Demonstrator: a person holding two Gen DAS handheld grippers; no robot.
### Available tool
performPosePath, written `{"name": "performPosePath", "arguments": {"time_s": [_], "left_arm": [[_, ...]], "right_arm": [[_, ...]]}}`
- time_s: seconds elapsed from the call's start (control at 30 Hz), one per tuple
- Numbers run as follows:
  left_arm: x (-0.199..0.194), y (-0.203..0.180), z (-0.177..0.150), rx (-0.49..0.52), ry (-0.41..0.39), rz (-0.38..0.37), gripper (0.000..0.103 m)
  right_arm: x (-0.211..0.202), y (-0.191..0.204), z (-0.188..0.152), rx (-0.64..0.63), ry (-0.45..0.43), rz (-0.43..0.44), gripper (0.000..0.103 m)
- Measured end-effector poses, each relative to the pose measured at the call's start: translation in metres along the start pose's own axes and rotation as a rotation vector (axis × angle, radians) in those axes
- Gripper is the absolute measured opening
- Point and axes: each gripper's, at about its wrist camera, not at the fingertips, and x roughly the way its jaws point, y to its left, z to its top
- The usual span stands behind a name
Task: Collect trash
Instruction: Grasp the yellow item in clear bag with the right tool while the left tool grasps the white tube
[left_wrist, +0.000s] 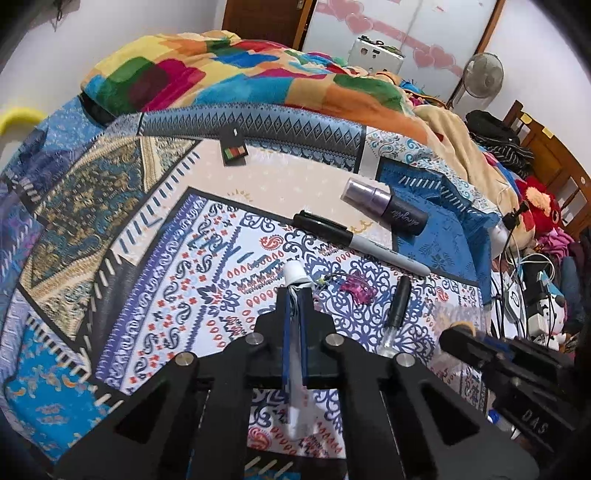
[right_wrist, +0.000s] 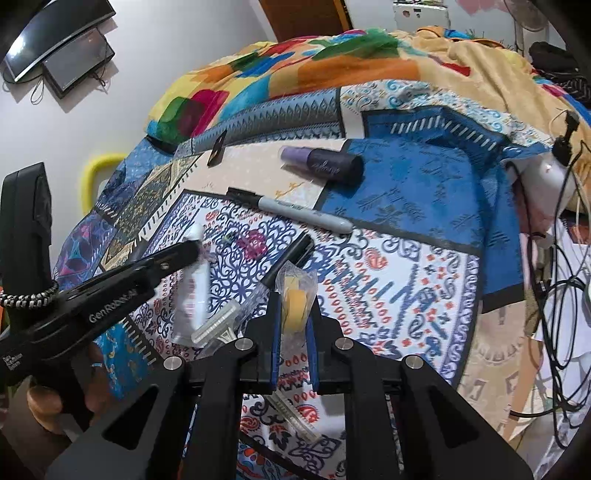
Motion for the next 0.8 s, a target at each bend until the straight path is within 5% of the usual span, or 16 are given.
{"name": "performPosePath", "arguments": {"time_s": [0.4, 0.8], "left_arm": [[-0.074, -0.013, -0.002, 0.095, -0.078, 0.063, 0.003], [-0.171, -0.005, -0.021, 0.084, -0.156, 0.088, 0.003]], "right_arm": [[-0.046, 0.019, 0.009, -0.022, -0.07, -0.015, 0.011], [-0.113, 0.069, 0.005, -0.077, -0.145, 0.016, 0.011]]}}
